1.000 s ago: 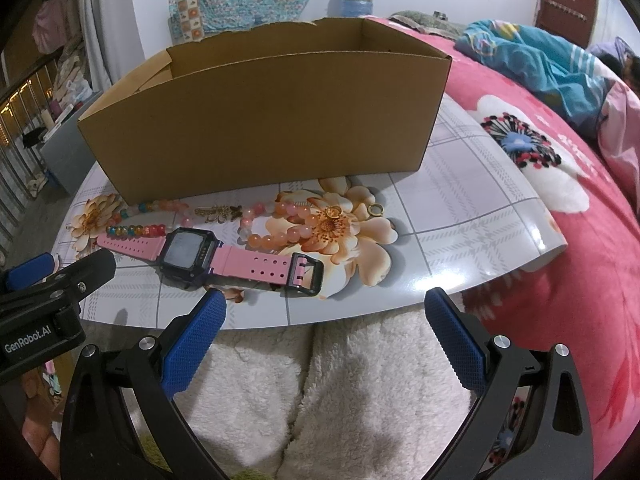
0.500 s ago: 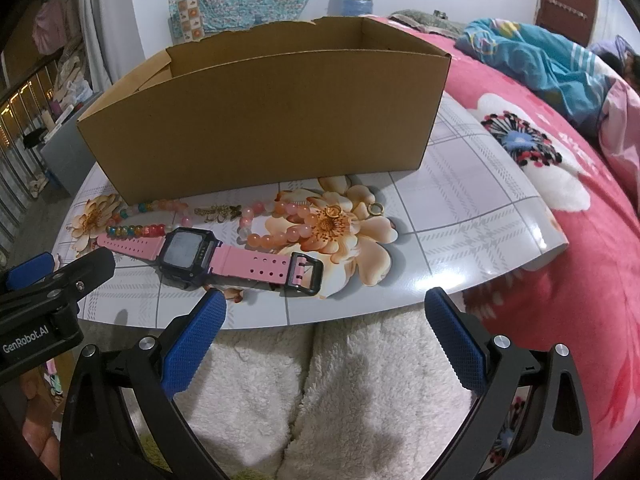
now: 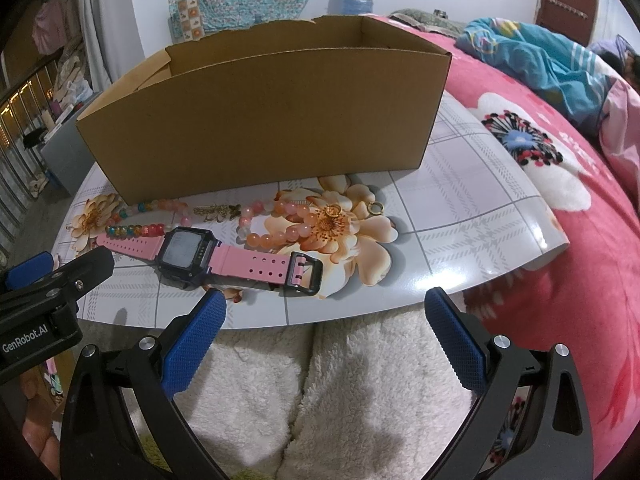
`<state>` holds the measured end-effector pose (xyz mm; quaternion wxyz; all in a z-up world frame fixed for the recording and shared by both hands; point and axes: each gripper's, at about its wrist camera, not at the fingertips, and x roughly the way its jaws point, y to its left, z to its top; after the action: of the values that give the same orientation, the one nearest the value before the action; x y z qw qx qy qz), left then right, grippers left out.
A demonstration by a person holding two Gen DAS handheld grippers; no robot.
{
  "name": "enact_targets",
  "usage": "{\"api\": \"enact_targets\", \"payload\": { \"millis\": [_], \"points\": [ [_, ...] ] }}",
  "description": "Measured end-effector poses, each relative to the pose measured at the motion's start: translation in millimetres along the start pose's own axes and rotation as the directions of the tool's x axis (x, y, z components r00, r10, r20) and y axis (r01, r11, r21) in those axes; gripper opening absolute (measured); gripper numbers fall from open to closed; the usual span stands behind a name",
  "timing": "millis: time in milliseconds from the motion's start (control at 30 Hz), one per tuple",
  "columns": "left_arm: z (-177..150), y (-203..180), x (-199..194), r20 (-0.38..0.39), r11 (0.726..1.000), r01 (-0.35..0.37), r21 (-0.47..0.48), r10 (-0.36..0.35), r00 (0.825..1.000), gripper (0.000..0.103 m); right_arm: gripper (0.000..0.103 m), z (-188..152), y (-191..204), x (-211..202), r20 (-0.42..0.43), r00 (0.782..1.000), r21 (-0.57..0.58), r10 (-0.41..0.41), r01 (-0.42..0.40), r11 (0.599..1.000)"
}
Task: Organize jewelry
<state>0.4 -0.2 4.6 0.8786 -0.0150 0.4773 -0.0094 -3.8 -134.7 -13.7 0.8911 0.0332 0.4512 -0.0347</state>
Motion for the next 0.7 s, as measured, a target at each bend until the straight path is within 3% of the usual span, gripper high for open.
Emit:
{"api": "enact_targets", "payload": {
  "millis": [700],
  "points": [
    [2.9,0.9,-1.7,0.012,1.0,0.01,-0.009,-0.01,1.0,0.097,0.095,1.4,2.0,1.4,0.001,1.0,-0.004,0.001,-0.001,1.0]
  ]
}}
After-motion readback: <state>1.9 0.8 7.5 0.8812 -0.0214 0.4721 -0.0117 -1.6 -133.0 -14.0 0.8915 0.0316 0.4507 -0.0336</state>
